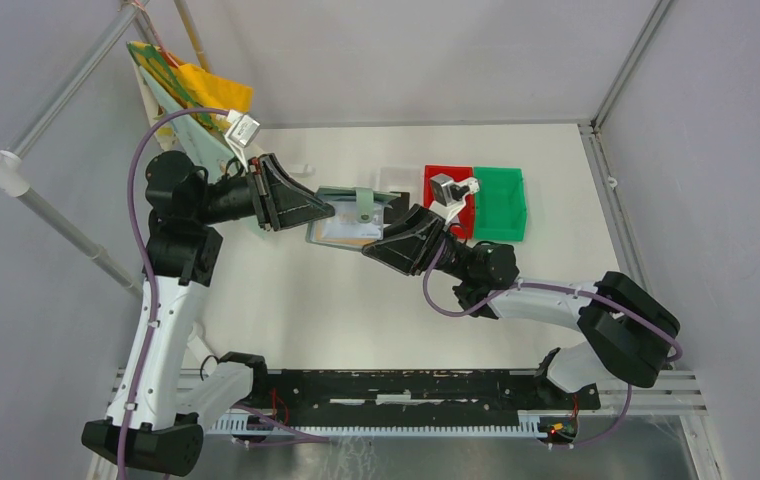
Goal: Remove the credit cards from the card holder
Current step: Remove the credit card from the card holder.
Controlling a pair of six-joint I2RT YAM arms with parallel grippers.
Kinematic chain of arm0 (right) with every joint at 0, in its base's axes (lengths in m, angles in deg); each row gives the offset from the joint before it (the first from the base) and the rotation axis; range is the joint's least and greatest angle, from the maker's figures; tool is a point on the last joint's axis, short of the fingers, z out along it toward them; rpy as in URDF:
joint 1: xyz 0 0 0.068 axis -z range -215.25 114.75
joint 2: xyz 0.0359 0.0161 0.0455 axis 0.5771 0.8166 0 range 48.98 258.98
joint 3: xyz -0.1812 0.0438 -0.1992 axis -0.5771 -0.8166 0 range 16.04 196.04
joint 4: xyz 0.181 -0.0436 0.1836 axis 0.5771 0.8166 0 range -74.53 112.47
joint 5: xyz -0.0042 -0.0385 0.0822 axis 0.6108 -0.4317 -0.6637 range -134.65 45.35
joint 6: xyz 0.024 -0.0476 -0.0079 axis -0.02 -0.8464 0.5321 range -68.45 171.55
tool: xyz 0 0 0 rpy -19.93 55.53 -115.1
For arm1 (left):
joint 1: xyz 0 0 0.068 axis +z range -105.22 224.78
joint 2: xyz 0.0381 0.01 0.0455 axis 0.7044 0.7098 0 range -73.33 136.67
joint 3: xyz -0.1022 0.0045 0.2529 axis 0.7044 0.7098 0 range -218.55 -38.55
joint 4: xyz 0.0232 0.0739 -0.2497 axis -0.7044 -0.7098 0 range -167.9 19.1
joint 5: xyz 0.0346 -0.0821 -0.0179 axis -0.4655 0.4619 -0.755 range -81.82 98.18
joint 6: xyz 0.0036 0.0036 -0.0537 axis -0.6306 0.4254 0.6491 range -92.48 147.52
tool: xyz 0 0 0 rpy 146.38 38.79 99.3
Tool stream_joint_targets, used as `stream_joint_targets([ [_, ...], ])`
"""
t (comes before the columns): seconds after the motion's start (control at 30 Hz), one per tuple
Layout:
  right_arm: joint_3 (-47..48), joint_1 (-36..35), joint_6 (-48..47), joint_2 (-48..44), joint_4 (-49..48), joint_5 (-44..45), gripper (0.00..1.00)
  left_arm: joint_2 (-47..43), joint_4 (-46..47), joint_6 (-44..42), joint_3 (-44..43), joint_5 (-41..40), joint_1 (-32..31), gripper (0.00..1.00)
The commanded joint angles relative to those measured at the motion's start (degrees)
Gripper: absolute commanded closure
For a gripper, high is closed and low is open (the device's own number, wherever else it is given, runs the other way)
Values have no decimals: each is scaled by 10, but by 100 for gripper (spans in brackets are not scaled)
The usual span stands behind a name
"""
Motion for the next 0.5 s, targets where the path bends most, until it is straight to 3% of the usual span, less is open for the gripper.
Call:
stream_joint_targets([
  [0.0,21,-2,-6,-22,-168,7,68,-11,24,-3,-23,-3,2,98],
  [0.13,10,-2,-13,-26,-157,33,79,-11,28,6,-24,-3,2,98],
  [0.47,-38,-3,53,-9,-168,183,84,-18,69,27,-9,13,2,98],
])
